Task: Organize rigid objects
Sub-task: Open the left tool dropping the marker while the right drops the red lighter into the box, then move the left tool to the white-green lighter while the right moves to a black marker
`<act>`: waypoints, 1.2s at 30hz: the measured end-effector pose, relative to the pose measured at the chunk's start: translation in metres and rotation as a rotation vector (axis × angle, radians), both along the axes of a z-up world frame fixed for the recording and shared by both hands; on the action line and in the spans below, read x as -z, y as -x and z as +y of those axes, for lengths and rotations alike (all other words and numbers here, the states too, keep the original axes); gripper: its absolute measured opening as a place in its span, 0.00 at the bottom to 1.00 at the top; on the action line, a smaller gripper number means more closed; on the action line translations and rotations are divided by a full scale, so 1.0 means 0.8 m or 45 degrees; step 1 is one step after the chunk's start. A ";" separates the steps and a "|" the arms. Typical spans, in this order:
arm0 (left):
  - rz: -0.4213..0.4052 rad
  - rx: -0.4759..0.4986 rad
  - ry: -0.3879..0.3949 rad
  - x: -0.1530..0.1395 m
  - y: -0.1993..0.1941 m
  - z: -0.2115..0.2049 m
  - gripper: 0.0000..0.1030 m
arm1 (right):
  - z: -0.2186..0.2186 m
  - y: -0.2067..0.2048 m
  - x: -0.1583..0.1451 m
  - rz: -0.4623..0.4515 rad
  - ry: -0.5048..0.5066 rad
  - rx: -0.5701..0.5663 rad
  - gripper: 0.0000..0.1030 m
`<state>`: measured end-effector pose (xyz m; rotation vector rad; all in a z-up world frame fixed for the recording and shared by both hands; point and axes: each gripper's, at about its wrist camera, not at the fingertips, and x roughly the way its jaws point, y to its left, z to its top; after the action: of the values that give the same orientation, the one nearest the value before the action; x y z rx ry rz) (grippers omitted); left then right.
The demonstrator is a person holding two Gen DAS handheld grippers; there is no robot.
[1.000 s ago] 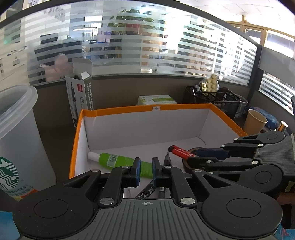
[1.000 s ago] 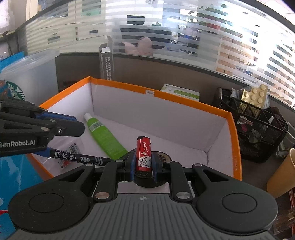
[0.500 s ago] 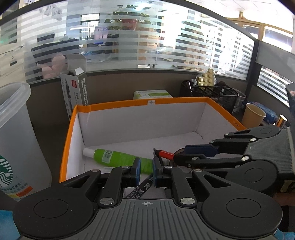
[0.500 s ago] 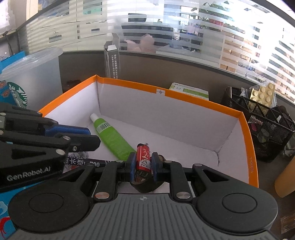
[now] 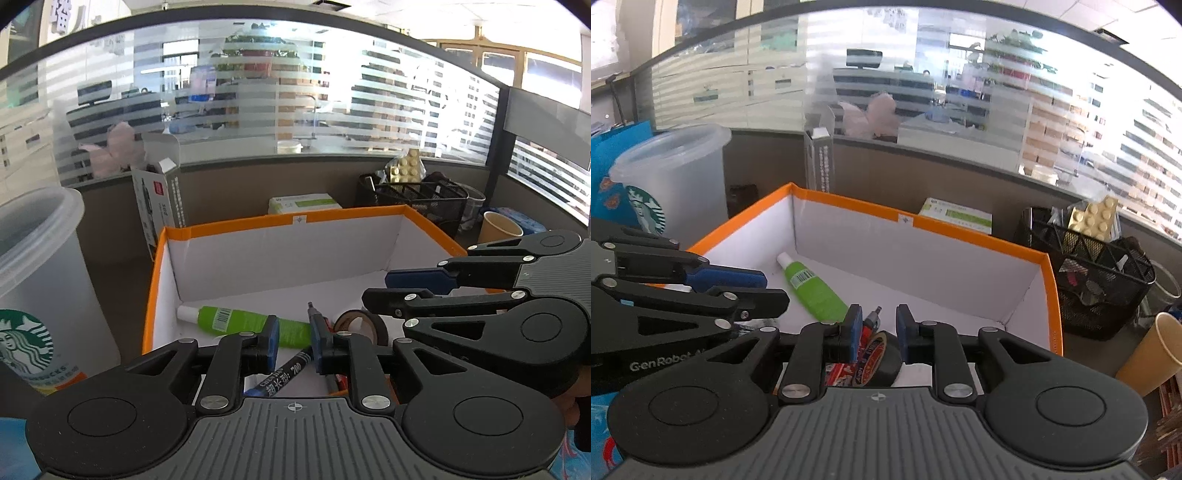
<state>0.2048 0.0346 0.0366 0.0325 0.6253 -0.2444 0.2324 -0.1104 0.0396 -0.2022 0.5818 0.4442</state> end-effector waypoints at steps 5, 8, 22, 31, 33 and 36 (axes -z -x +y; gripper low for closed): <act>-0.021 -0.004 -0.003 -0.008 0.016 0.000 0.18 | 0.001 0.020 -0.011 -0.032 0.003 -0.001 0.18; -0.034 -0.001 -0.007 -0.012 0.027 -0.001 0.20 | -0.001 0.032 -0.016 -0.047 0.001 0.001 0.19; -0.072 0.010 -0.011 -0.014 0.080 -0.012 0.39 | -0.014 0.088 -0.025 -0.096 -0.009 0.021 0.21; -0.079 0.004 -0.013 -0.008 0.105 -0.016 0.58 | -0.023 0.124 -0.024 -0.128 0.002 0.050 0.23; -0.076 0.007 -0.013 -0.006 0.110 -0.016 0.62 | -0.027 0.133 -0.022 -0.131 0.002 0.052 0.24; -0.070 0.009 -0.020 0.001 0.118 -0.016 0.70 | -0.032 0.145 -0.015 -0.129 0.001 0.063 0.27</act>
<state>0.1103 0.0221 0.0357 0.0564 0.5727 -0.2445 0.1167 -0.1361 0.0515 -0.2094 0.4869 0.3832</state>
